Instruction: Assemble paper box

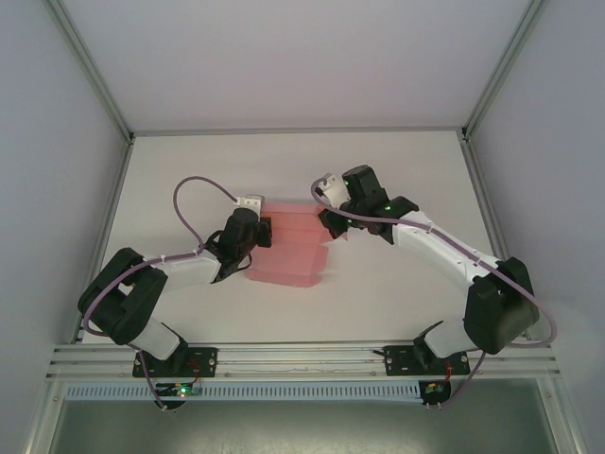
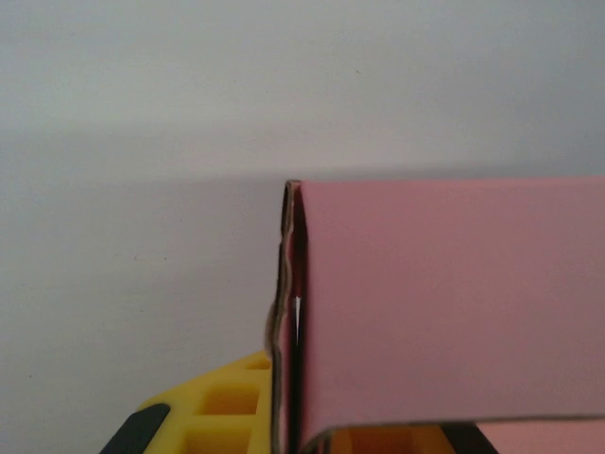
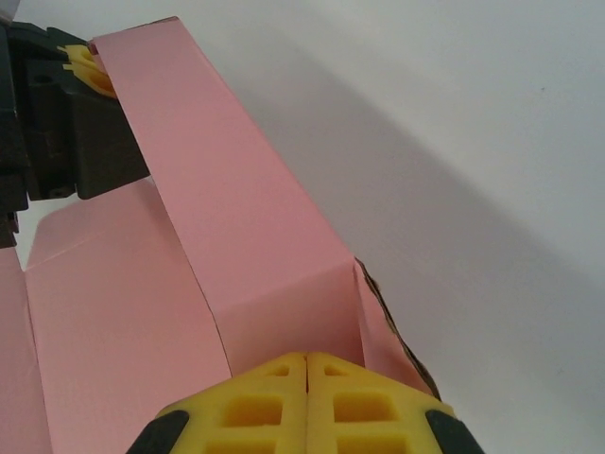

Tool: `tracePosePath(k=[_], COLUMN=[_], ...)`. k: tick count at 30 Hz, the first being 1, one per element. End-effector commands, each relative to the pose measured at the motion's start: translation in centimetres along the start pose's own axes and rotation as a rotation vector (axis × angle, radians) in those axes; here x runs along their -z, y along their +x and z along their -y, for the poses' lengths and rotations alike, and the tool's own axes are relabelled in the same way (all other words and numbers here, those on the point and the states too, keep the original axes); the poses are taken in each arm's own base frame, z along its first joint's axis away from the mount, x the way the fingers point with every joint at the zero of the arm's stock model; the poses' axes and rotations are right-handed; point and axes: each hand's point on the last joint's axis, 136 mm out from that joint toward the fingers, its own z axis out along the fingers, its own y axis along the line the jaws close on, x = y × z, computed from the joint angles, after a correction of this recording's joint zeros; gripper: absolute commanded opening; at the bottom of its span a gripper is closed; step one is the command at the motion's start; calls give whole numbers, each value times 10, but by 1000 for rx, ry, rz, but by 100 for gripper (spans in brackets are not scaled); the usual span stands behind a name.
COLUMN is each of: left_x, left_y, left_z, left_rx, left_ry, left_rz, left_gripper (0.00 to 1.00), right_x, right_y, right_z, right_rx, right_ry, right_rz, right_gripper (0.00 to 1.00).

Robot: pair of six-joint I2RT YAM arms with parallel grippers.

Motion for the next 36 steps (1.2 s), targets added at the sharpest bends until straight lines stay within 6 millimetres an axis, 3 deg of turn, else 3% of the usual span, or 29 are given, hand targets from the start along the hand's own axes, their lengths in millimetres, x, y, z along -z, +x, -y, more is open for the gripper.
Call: tracePosePath(k=[1, 6, 8, 11, 17, 22, 25, 29, 36], left_x=[1, -1, -2, -3, -2, 1, 8, 15, 20], left_y=[-22, -23, -22, -22, -22, -28, -37, -46, -49], left_z=[10, 25, 28, 30, 33, 31, 33, 27, 28], left_rx=[56, 54, 61, 78, 99, 122, 133, 112, 56], left_ry=[42, 123, 137, 152, 170, 156, 166, 121, 116], left_rz=[46, 35, 31, 26, 28, 50, 72, 94, 94], left_gripper=[0, 0, 0, 0, 0, 0, 0, 0, 0], right_x=[-7, -11, -7, 4, 22, 22, 19, 30, 44], right_y=[-9, -43, -64, -87, -105, -92, -69, -39, 0], right_z=[-16, -19, -14, -6, 2, 9, 15, 15, 22], right_rx=[12, 21, -5, -61, -134, -116, -116, -96, -122], right_ry=[-90, -120, -94, -54, -37, 24, 66, 111, 147], right_rz=[25, 189, 313, 474, 648, 574, 456, 328, 225], right_gripper=[0, 0, 7, 8, 9, 17, 26, 44, 51])
